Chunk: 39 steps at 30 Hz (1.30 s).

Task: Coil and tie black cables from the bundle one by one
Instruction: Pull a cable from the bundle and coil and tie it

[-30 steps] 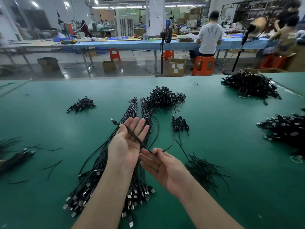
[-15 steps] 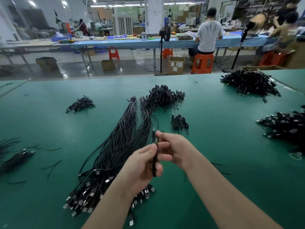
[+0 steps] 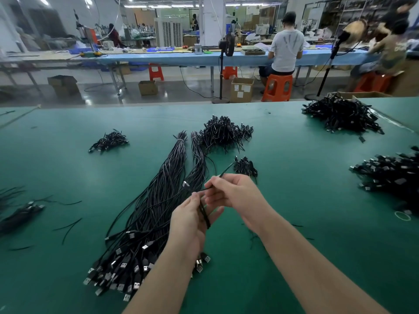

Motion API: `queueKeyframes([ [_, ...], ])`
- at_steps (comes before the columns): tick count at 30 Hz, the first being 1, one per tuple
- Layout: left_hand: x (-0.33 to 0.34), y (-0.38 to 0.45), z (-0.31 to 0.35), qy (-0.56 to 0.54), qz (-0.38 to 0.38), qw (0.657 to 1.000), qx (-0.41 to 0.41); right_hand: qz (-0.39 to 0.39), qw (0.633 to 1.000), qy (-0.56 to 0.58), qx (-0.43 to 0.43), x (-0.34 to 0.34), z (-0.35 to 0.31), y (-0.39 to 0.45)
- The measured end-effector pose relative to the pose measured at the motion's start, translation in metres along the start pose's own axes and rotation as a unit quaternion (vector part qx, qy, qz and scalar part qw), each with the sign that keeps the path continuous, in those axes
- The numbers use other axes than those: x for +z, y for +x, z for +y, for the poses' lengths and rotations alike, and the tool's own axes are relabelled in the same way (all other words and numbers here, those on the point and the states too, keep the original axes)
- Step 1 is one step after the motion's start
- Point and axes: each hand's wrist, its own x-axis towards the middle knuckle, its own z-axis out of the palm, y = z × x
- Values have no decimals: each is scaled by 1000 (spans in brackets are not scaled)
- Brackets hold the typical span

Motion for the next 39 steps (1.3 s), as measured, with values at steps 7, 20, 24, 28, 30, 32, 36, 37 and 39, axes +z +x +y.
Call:
queueKeyframes([
  [7, 8, 21, 28, -56, 73, 995, -34, -22, 983, 184, 16, 19, 46, -18],
  [20, 9, 27, 42, -167, 38, 983, 72, -2, 906, 381, 184, 29, 82, -25],
  [24, 6, 22, 44, -148, 0, 986, 70, 24, 900, 371, 225, 22, 81, -20],
  [28, -1, 11, 42, -43, -88, 994, 52, 40, 904, 352, 241, 13, 79, -16],
  [30, -6, 4, 38, 18, -157, 987, 33, 41, 908, 347, 231, 7, 75, -12],
  [32, -11, -4, 31, 45, -213, 976, 4, 32, 919, 326, 219, 1, 70, -4],
  [36, -19, -12, 18, 118, -211, 970, -10, -6, 964, 207, 170, -4, 53, 11],
  [37, -20, -14, 16, 140, -212, 967, -12, 2, 974, 158, 159, -5, 47, 13],
  [39, -21, -17, 12, 185, -215, 959, -22, 57, 987, 58, 140, -9, 33, 14],
])
